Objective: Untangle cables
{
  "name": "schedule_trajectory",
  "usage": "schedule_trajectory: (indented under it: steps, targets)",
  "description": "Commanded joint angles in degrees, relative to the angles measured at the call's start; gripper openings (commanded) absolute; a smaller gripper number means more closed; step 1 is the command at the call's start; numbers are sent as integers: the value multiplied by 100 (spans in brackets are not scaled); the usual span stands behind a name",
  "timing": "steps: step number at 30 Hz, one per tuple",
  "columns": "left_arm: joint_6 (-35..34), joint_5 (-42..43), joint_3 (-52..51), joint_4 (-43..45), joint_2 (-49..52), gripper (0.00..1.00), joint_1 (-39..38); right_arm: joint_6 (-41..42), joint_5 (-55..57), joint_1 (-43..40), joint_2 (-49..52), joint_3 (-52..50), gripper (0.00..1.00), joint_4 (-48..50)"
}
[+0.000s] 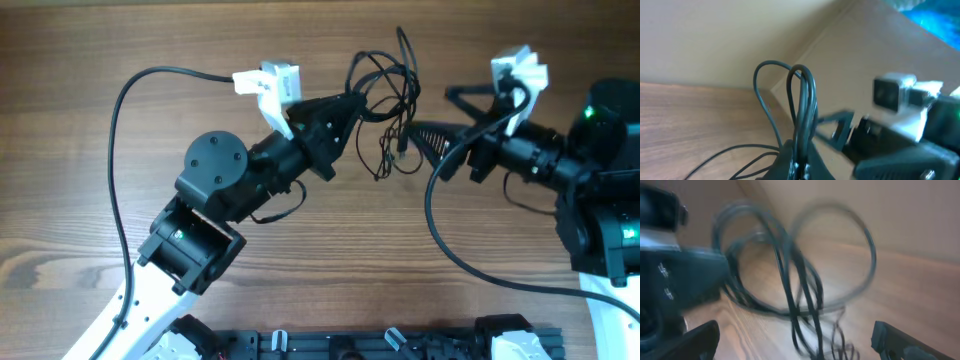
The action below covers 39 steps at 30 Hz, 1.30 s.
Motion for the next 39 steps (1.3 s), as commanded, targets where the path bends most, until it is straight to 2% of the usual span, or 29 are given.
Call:
schedule_trajectory:
  steps: [1,4,5,7,11,14,17,21,24,30,36,37,39]
  targets:
    - [1318,911,17,-94,-70,4,17,1241,-144,-13,0,35,100,929]
    - [1985,1561,17,-133,-70,4,17,1657,391,-13,70,35,100,1167]
    - [2269,1740,17,-133,-79,4,17,1655,852,-15,122,33,100,951]
    - [2420,1720,17,-79,-120,4,24,1639,1847,-15,229,35,100,254]
    - [2378,1552,17,391,-313,4,216,1416,2710,-13,476,33,100,-1182]
    - [2055,933,17,560,-476,4,393,1069,2706,-13,601,33,100,-1567]
    - [2041,870,17,796,-605,4,505,704,2706,-13,660,33,100,-1799]
    - [1915,302,17,828,-761,4,518,595,2706,-13,713,33,100,-2006]
    - [1875,164,17,765,-772,4,518,592,2592,-13,684,35,100,-1978]
    - [1945,166,17,629,-741,4,518,-1488,-76,-13,269,35,100,-1624]
    - [1945,216,17,422,-560,4,516,-1364,-168,-13,-474,35,100,-431]
    - [1945,374,17,424,-542,4,516,-1054,-70,-13,-667,35,100,24]
    - [1947,837,17,424,-492,4,509,-1010,-44,-13,-758,35,100,404]
